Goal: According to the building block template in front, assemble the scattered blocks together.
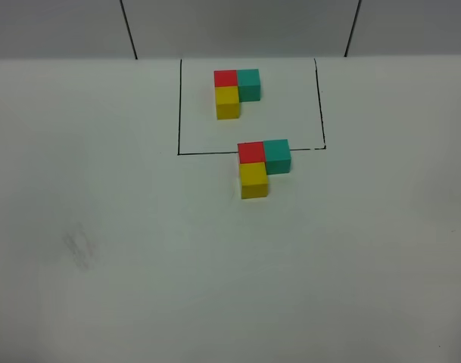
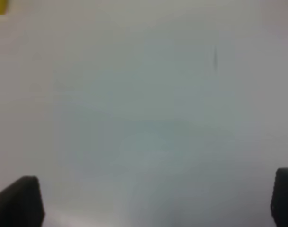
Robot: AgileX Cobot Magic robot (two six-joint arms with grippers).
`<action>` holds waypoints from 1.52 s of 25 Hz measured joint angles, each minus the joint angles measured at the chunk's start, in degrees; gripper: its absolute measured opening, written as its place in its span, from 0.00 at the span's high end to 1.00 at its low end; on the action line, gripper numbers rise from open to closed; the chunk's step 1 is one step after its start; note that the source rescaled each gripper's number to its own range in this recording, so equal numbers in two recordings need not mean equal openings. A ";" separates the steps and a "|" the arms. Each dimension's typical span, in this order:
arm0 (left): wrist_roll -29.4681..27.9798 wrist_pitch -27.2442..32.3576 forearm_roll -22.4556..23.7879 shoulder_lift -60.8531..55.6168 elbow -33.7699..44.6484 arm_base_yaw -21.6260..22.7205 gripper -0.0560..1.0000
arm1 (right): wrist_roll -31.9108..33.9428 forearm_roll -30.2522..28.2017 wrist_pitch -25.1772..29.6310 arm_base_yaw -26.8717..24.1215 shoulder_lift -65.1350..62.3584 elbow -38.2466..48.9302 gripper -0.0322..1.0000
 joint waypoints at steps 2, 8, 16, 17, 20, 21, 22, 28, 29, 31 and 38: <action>0.00 0.00 0.00 0.00 0.00 0.00 0.30 | -5.11 2.27 -0.13 0.00 -3.15 0.53 0.03; 0.00 0.00 0.00 0.00 0.00 0.00 0.30 | -8.45 4.21 -0.07 0.00 -12.77 0.85 0.09; 0.00 0.00 0.00 0.00 0.00 0.00 0.30 | -7.28 4.15 0.00 -4.80 -14.89 0.90 0.18; 0.00 0.00 0.00 0.00 0.00 0.00 0.30 | -7.22 4.15 0.00 -6.08 -14.89 0.90 0.19; 0.00 0.00 0.00 0.00 0.00 0.00 0.30 | -6.73 4.03 0.00 -9.29 -14.89 0.90 0.19; 0.00 0.00 0.00 0.00 0.00 0.00 0.30 | -6.67 4.03 0.00 -9.97 -14.89 0.90 0.19; 0.00 0.05 0.00 0.00 0.00 0.00 0.30 | -6.67 4.03 0.00 -10.46 -14.89 0.90 0.19; 0.00 0.05 0.00 0.00 0.00 0.00 0.30 | -6.67 4.03 0.00 -10.98 -14.89 0.90 0.19; 0.00 0.05 0.00 0.00 0.00 0.00 0.30 | -6.65 4.03 0.00 -10.98 -14.89 0.90 0.19; 0.00 0.05 0.00 0.00 0.00 0.00 0.30 | -6.65 4.03 0.00 -10.98 -14.89 0.90 0.19; 0.00 0.05 0.00 0.00 0.00 0.00 0.30 | -6.60 4.03 0.00 -10.98 -14.89 0.90 0.20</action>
